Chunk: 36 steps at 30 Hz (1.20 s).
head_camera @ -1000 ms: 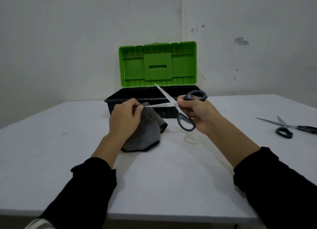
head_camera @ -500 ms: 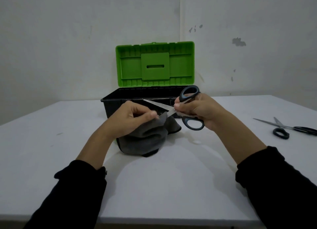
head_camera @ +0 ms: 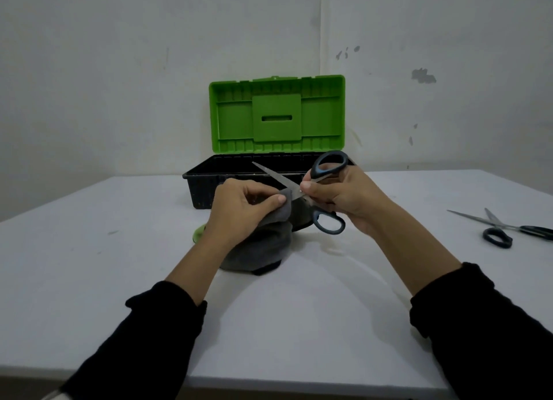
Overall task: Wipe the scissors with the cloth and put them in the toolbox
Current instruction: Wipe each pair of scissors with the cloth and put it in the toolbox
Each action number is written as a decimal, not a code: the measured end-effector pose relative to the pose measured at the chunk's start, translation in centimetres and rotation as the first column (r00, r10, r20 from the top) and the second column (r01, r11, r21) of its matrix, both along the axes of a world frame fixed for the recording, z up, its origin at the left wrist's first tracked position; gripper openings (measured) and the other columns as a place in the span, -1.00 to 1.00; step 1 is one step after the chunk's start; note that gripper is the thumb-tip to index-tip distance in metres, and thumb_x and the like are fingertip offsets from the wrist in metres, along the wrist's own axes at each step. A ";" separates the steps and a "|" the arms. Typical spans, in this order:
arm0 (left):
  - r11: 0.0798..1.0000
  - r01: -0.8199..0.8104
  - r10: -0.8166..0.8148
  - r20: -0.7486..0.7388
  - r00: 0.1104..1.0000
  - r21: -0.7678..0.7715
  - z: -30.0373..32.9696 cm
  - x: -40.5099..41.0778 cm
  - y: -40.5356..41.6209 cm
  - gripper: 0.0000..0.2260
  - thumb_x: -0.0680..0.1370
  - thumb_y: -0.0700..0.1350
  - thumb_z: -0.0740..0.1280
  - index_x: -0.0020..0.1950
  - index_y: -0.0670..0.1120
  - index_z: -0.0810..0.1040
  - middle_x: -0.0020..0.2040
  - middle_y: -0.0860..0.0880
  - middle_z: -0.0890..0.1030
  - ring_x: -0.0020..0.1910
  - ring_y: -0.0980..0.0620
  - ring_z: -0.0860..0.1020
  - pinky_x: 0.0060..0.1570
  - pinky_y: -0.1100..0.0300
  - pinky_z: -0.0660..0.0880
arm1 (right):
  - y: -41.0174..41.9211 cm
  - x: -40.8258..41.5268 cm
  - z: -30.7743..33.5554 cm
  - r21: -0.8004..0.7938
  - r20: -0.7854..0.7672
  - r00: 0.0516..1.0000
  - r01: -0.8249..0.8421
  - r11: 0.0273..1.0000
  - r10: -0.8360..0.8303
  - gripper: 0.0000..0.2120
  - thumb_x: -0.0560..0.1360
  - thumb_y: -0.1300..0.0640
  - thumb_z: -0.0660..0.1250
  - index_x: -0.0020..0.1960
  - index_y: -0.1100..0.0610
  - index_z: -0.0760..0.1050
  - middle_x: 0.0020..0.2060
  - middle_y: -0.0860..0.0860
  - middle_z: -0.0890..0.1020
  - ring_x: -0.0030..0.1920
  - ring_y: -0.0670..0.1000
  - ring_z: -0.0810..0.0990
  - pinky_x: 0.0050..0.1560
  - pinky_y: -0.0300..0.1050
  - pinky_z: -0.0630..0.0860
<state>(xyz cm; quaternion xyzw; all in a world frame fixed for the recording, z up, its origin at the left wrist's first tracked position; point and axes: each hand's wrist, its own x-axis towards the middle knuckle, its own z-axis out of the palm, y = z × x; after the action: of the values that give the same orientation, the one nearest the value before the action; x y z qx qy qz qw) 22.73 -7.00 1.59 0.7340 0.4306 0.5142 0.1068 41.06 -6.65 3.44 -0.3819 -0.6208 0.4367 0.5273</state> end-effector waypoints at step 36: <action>0.749 0.068 0.204 -0.328 0.922 0.659 -1.8 -0.8 1.9 -0.88 0.48 -0.09 0.39 -0.05 -0.05 0.69 -0.10 0.03 0.67 -0.05 0.04 0.51 -0.01 0.11 0.37 | 0.5 -1.9 -1.0 -0.230 -0.233 0.946 0.174 0.957 -0.228 -0.91 0.45 0.27 0.40 -0.21 0.17 0.52 -0.30 0.08 0.57 -0.28 0.01 0.54 -0.21 -0.15 0.52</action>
<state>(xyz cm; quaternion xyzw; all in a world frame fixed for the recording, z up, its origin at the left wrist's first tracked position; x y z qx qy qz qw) 21.94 -5.13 -0.19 0.7926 0.2605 0.4843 -0.2635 39.15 -6.18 2.43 -0.4363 -0.4563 0.4883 0.6025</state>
